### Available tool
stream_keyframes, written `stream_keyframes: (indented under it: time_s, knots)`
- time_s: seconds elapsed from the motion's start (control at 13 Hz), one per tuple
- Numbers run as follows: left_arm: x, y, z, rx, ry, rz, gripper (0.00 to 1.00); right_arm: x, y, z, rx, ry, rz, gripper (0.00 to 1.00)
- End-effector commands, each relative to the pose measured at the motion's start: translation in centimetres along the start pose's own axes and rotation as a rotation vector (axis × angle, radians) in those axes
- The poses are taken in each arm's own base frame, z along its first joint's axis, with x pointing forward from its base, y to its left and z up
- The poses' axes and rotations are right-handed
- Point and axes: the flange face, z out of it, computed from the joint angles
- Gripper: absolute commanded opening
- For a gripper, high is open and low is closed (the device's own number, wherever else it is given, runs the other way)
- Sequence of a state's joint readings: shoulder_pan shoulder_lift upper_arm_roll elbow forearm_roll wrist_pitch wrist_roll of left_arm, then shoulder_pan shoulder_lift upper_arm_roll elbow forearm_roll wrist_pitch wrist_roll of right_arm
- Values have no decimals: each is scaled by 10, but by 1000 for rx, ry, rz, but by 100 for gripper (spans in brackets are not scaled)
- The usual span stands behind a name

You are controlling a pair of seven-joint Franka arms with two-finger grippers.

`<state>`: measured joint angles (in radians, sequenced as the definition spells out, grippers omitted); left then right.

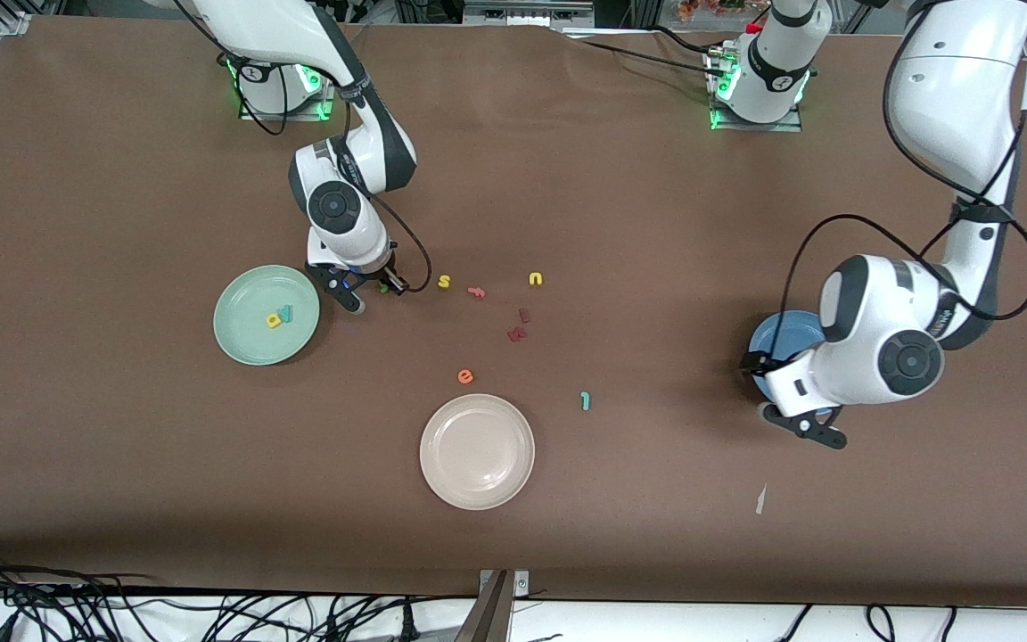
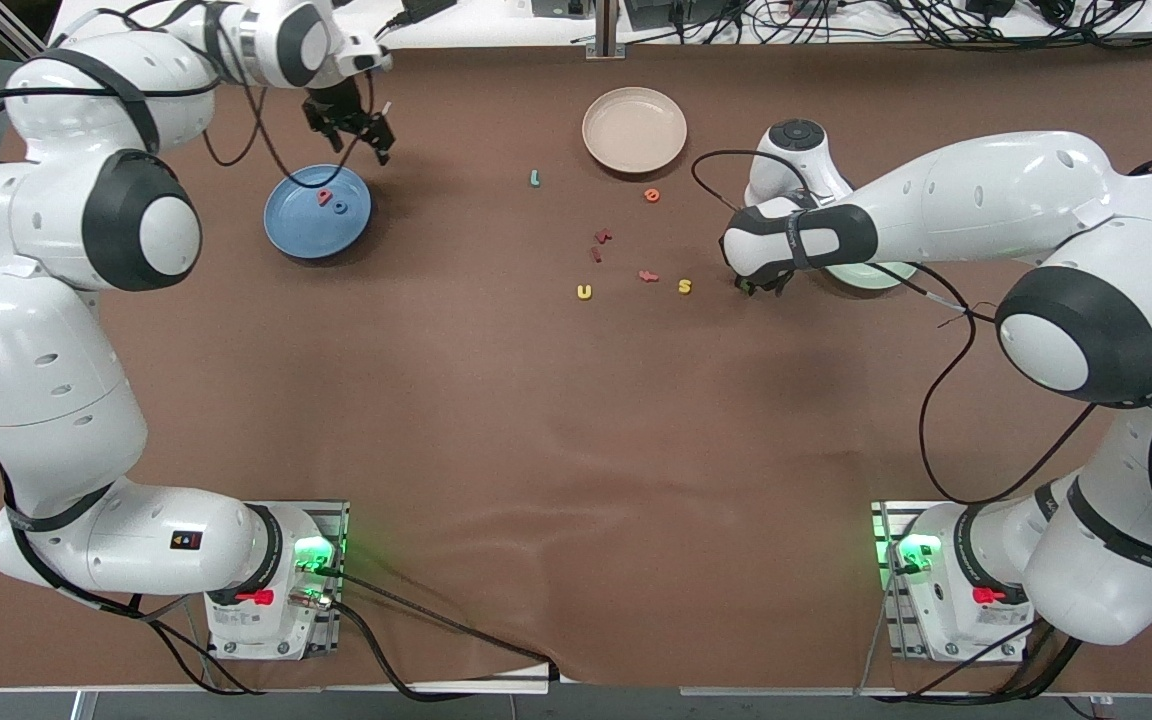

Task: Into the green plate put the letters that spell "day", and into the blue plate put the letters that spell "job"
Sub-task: 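Place the blue o on the blue plate with the left gripper, then place the green b on the green plate with the right gripper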

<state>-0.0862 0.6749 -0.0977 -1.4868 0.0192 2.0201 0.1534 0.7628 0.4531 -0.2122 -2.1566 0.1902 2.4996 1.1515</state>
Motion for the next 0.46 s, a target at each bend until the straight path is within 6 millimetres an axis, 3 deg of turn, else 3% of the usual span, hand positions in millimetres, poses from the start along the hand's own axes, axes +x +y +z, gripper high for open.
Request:
stream_keyframes:
  time_s: [0.0, 0.15, 0.38]
  knots:
    - [40, 73, 11, -3, 37, -96, 100, 1, -14, -14, 25, 6, -10, 0]
    - [57, 111, 22, -7, 74, -166, 100, 4, -18, -32, 21, 5, -19, 0]
    - [77, 166, 39, -30, 167, -292, 100, 41, 2, -78, -59, -30, -78, 0]
